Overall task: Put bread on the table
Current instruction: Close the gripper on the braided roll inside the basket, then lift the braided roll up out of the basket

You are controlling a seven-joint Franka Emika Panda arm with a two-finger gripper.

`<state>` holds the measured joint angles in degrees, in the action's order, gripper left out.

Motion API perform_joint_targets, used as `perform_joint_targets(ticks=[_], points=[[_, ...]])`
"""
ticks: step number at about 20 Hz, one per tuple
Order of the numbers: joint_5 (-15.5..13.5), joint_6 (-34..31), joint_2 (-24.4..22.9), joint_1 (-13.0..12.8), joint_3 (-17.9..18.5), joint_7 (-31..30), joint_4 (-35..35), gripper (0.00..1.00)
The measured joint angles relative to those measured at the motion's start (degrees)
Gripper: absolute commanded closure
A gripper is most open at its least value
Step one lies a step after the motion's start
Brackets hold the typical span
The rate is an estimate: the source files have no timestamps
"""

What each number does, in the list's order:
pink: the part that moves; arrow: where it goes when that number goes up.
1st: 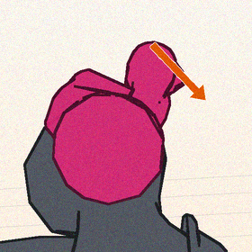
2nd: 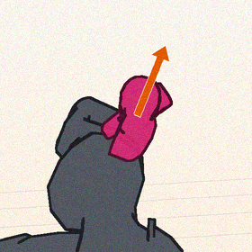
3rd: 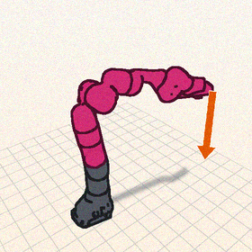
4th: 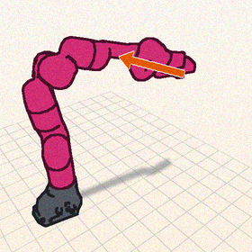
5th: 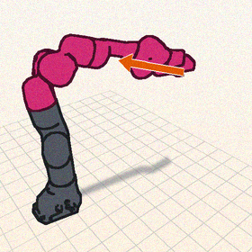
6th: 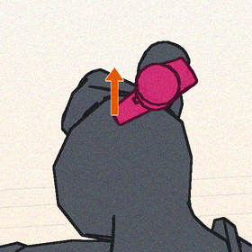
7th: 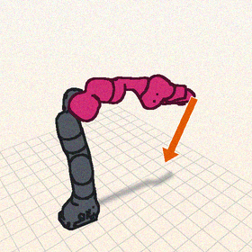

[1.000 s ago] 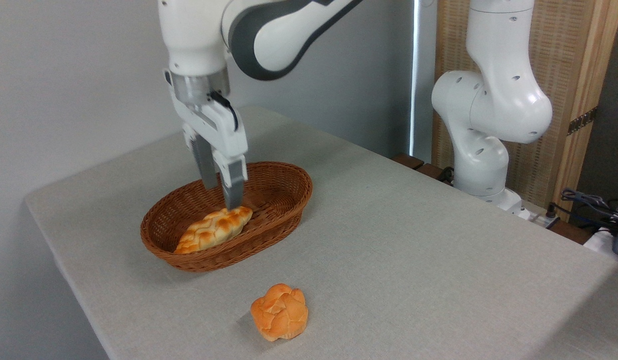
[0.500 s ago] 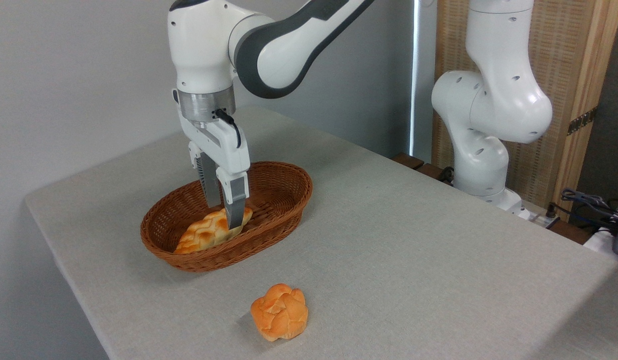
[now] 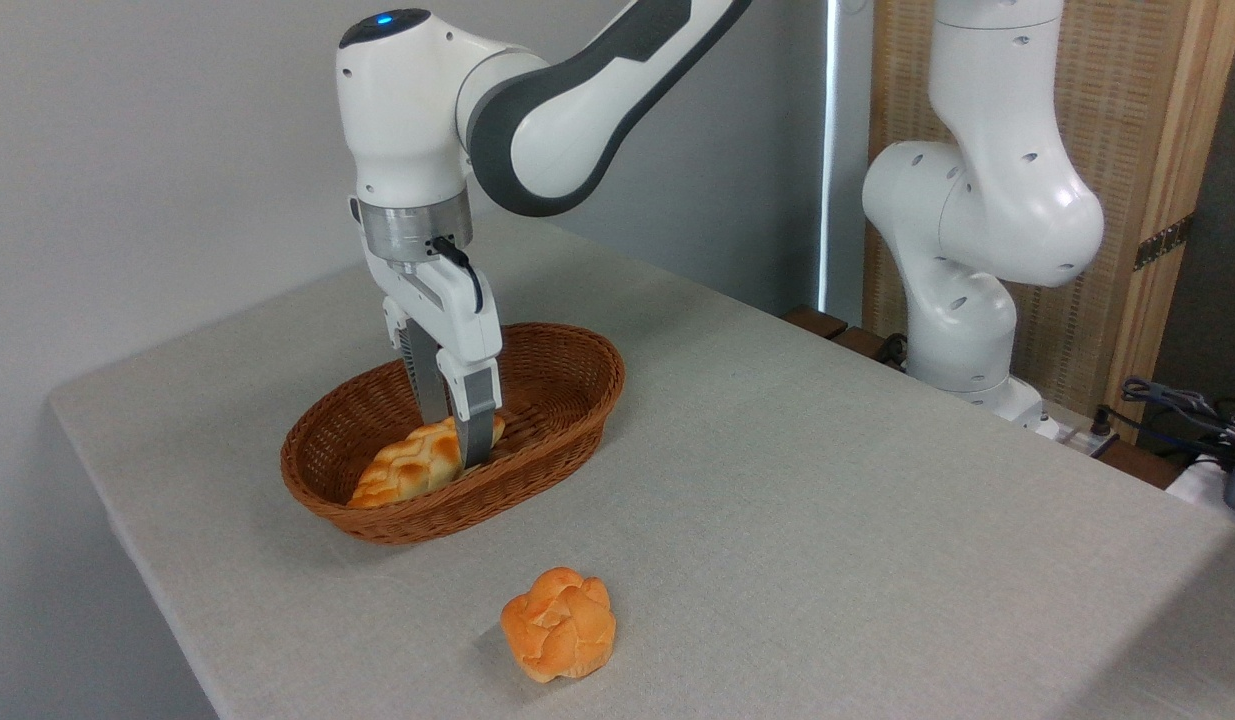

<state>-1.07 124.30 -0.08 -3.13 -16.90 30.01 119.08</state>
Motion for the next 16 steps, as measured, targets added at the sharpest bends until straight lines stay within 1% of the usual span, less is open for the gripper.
perform_joint_targets(ticks=[6,8,10,11,12,13,16], points=[[0.0,5.0,1.2,0.0,-0.6,0.0,1.1,0.00],[0.0,7.0,1.7,-0.1,-1.0,0.0,1.7,0.04],[0.0,7.7,2.0,-0.1,-1.1,0.0,1.8,0.16],[0.0,7.8,2.1,-0.1,-1.1,0.0,1.8,0.25],[0.0,7.8,2.1,-0.1,-1.2,0.0,1.8,0.29],[0.0,7.8,2.2,-0.1,-1.2,0.0,1.8,0.40],[0.0,7.8,2.2,-0.1,-1.2,0.0,1.8,0.54]])
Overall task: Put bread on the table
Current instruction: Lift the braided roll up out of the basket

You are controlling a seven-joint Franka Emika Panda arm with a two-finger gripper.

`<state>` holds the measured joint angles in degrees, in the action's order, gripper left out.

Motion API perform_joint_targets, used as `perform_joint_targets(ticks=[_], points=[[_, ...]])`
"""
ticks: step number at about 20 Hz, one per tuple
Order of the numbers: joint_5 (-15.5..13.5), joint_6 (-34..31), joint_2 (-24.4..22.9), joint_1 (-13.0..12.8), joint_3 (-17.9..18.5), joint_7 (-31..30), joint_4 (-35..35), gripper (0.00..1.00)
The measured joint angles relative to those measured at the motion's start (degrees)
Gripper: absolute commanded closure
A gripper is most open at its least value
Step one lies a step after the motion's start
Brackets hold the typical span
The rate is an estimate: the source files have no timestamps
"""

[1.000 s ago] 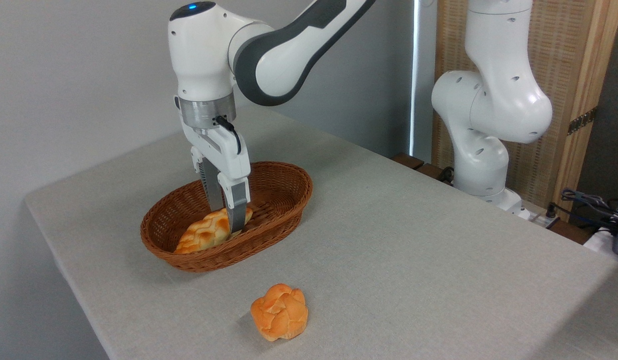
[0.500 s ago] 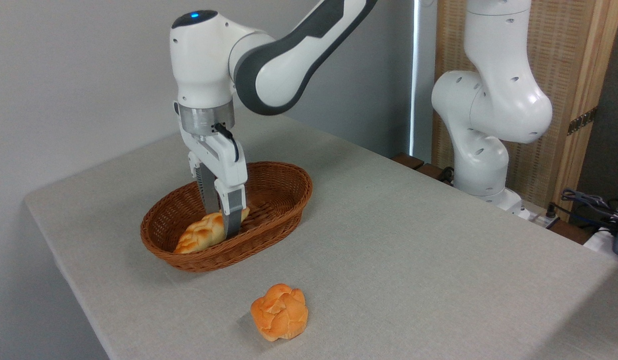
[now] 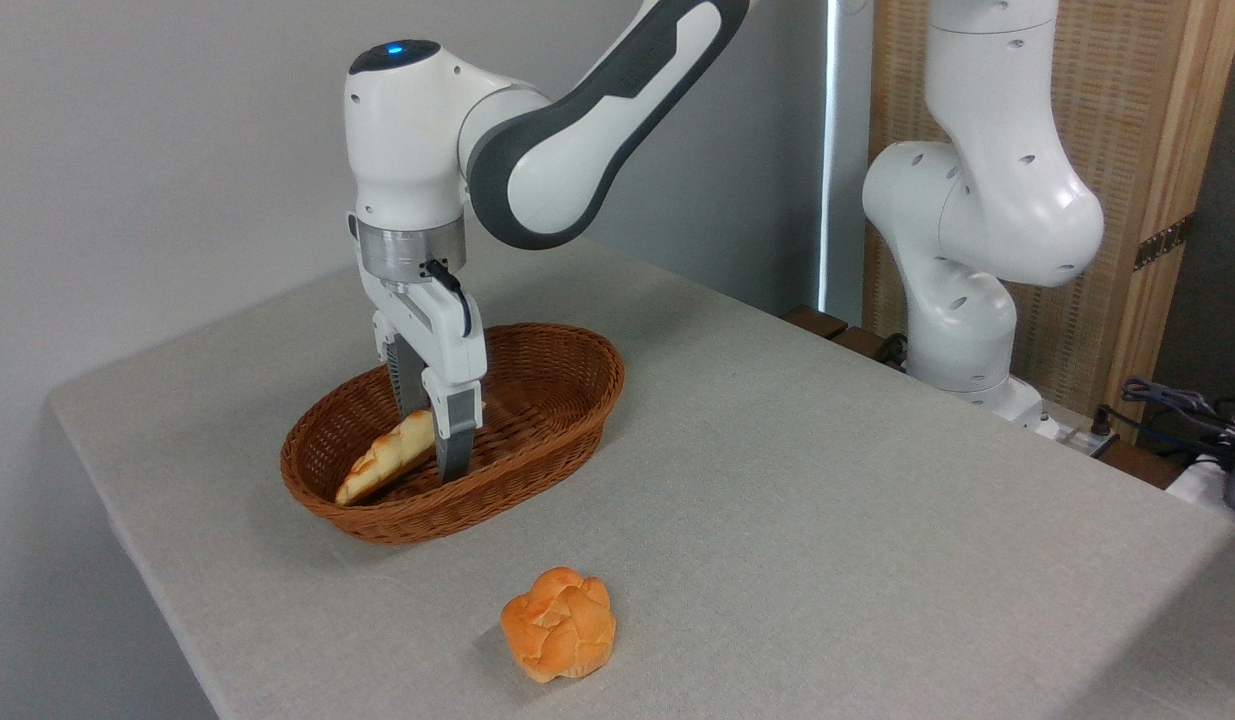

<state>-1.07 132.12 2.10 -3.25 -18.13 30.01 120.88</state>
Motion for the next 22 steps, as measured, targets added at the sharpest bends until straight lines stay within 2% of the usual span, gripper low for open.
perform_joint_targets(ticks=[7,12,18,22], points=[[0.0,0.0,0.0,0.0,0.0,0.0,0.0,0.61],[0.0,0.0,0.0,0.0,0.0,0.0,0.0,0.61],[0.0,0.0,0.0,0.0,-0.1,0.0,0.0,0.66],[0.0,0.0,0.0,0.0,-0.1,0.0,0.0,0.73]])
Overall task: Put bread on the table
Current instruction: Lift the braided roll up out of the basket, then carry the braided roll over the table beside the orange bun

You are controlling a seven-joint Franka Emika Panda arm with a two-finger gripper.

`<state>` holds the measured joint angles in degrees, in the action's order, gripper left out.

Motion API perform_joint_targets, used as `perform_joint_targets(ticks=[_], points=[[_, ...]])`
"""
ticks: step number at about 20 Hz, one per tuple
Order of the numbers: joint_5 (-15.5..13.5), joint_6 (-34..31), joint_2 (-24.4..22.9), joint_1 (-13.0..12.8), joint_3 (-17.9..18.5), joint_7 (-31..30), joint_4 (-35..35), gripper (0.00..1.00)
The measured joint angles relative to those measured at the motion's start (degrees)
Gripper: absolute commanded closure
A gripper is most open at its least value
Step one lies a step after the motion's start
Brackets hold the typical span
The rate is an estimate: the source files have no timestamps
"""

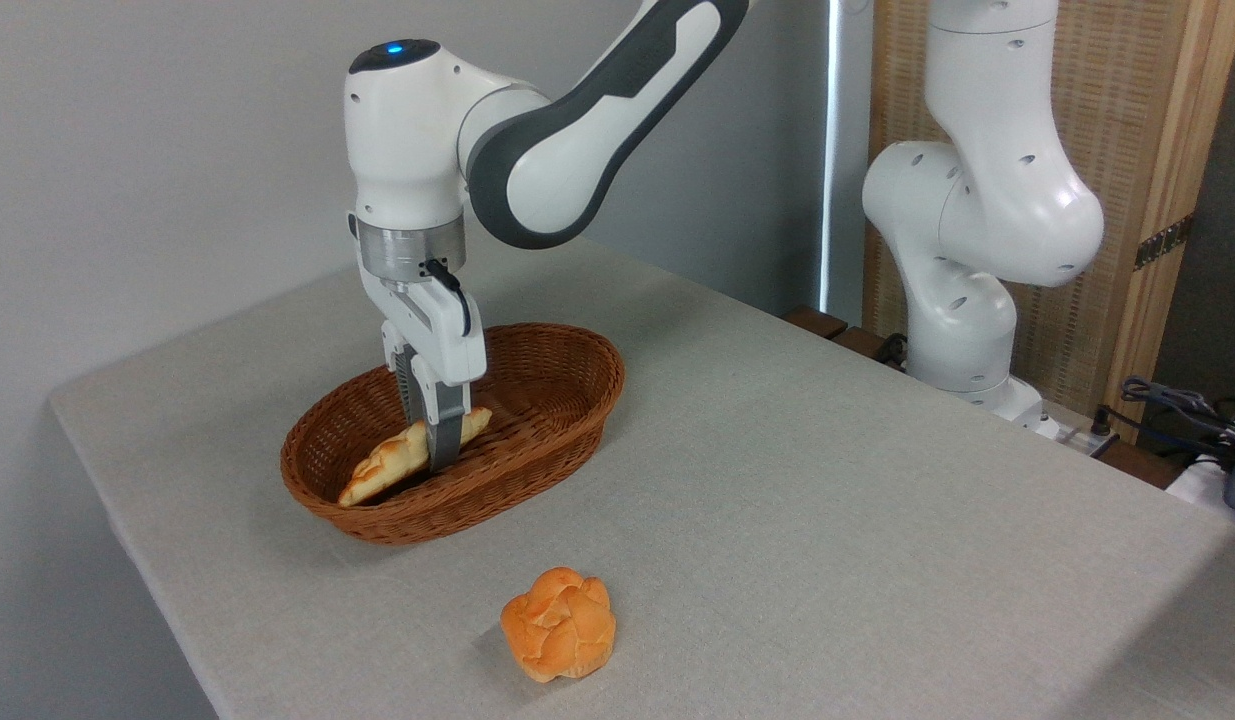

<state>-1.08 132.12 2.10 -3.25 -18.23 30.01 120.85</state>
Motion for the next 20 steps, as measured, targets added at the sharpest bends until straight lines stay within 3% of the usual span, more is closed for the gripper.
perform_joint_targets(ticks=[10,13,16,20], points=[[0.0,-0.8,0.0,0.0,0.0,0.0,-0.3,0.84],[-0.1,-6.1,0.0,0.2,0.1,0.0,-2.7,0.86],[-2.6,-13.5,-0.1,0.7,0.8,1.8,-6.2,0.86],[-9.0,-22.0,-0.2,1.1,5.4,9.4,-11.3,0.86]])
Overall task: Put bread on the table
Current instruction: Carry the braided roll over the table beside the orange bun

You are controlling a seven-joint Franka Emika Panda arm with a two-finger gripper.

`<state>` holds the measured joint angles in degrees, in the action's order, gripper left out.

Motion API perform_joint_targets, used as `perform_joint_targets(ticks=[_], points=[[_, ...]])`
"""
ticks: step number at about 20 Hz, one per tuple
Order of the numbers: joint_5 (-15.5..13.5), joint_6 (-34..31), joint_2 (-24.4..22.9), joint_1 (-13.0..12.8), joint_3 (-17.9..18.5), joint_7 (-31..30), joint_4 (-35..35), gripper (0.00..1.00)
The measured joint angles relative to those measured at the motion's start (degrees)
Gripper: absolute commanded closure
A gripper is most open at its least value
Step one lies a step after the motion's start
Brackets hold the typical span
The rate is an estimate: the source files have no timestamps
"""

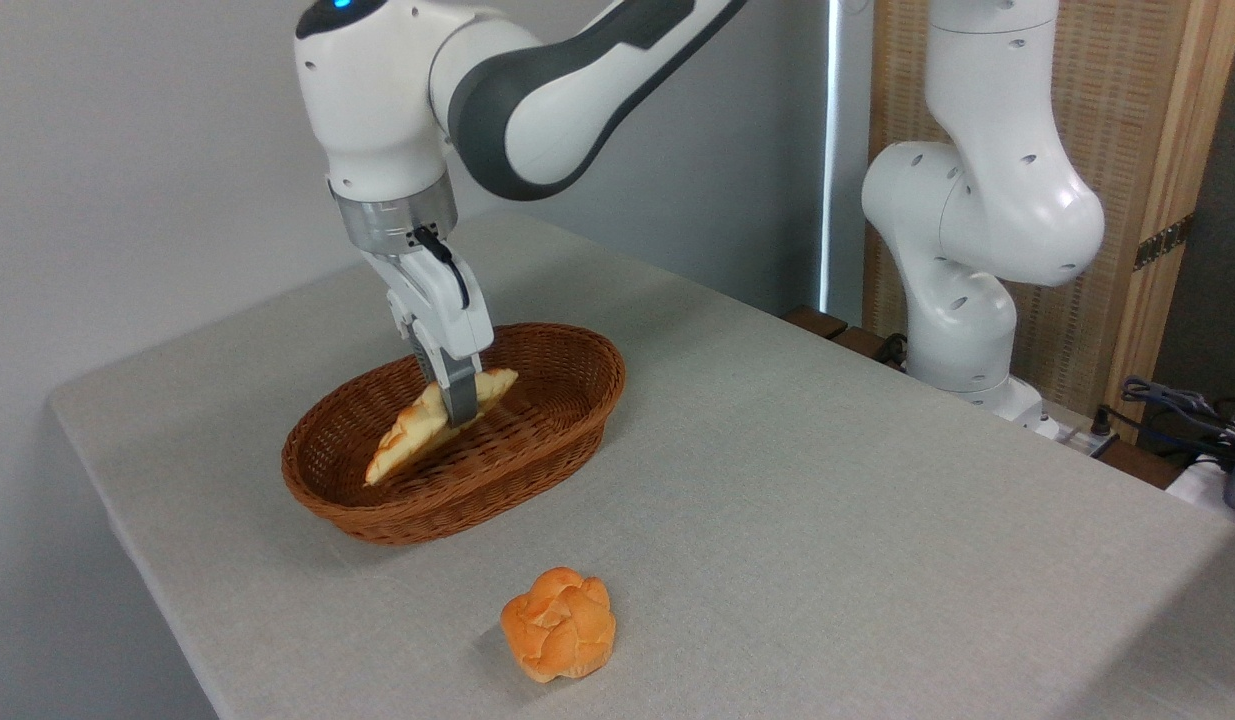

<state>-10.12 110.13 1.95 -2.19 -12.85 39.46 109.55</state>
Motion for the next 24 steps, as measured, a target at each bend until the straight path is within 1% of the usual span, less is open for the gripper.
perform_joint_targets(ticks=[1,3,7,11,13,14,15,17,18,19,20,22,24], points=[[-1.1,-1.8,0.0,0.2,1.3,1.7,-1.2,0.86],[-1.9,-4.4,0.0,0.4,2.8,3.7,-2.7,0.86],[-2.1,-10.4,-0.1,0.4,5.9,7.8,-5.7,0.86],[-2.0,-17.5,-0.6,0.5,10.7,16.3,-7.4,0.85],[-1.2,-20.3,-1.0,1.1,14.1,22.8,-7.3,0.85],[-0.8,-20.7,-1.1,1.4,14.9,24.5,-7.2,0.82],[0.0,-21.3,-1.1,1.7,16.3,27.3,-6.6,0.82],[0.8,-21.4,-1.0,2.1,17.7,30.5,-5.6,0.80],[1.3,-21.5,-1.0,2.2,18.7,32.9,-4.5,0.77],[1.7,-21.5,-1.0,2.3,19.1,34.0,-3.8,0.71],[3.0,-21.4,-0.9,2.3,19.9,35.8,-2.5,0.71],[4.4,-21.4,-0.8,2.5,21.0,38.4,-0.4,0.71],[4.8,-21.4,-0.6,2.6,21.5,39.9,1.1,0.71]])
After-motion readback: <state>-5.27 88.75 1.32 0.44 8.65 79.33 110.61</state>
